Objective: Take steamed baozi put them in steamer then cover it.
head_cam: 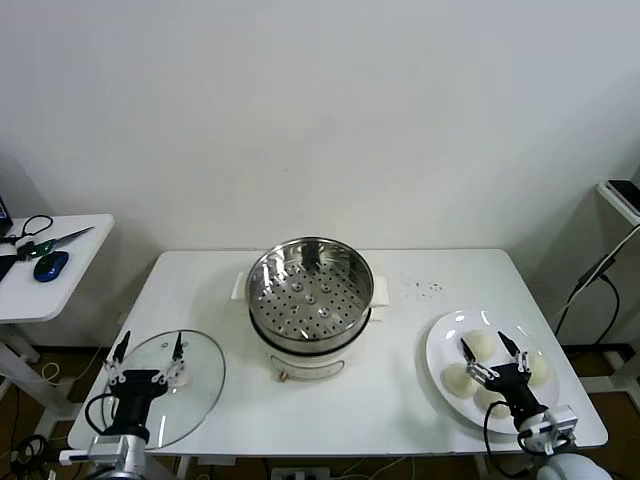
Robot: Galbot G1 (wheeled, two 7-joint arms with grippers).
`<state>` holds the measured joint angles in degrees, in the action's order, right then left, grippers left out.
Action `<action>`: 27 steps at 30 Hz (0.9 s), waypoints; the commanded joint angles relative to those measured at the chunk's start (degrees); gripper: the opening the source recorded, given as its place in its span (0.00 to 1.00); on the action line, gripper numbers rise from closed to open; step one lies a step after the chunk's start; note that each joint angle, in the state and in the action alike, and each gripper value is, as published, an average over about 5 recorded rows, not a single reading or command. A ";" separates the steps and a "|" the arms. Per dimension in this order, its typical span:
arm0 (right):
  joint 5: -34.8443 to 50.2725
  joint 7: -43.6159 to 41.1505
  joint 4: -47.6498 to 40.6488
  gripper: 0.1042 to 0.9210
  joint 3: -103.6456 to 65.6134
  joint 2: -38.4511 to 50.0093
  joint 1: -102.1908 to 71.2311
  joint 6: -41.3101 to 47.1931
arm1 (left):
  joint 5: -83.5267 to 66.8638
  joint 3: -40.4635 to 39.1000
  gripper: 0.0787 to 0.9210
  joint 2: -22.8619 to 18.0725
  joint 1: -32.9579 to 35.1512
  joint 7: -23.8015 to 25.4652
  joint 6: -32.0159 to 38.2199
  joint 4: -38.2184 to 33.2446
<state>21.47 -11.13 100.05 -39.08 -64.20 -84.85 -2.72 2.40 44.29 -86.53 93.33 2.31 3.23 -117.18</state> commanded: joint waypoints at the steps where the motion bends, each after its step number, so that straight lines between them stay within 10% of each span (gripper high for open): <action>1: 0.15 -1.10 0.05 0.88 -0.26 3.15 2.73 2.89 | 0.09 -0.04 0.88 0.14 0.19 -0.44 0.01 -0.21; 16: -16.23 -38.27 -15.51 0.88 5.20 40.95 9.86 9.53 | 0.66 0.03 0.88 1.15 0.46 -0.50 -0.08 0.63; 27: -22.86 -49.43 -20.34 0.88 30.24 47.96 36.05 8.66 | 0.57 -0.64 0.88 1.79 -1.23 -0.52 -0.45 2.67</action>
<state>3.90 -49.08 84.67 -25.47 -26.20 -66.55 5.44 2.78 43.93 -84.97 92.79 1.84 3.14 -115.54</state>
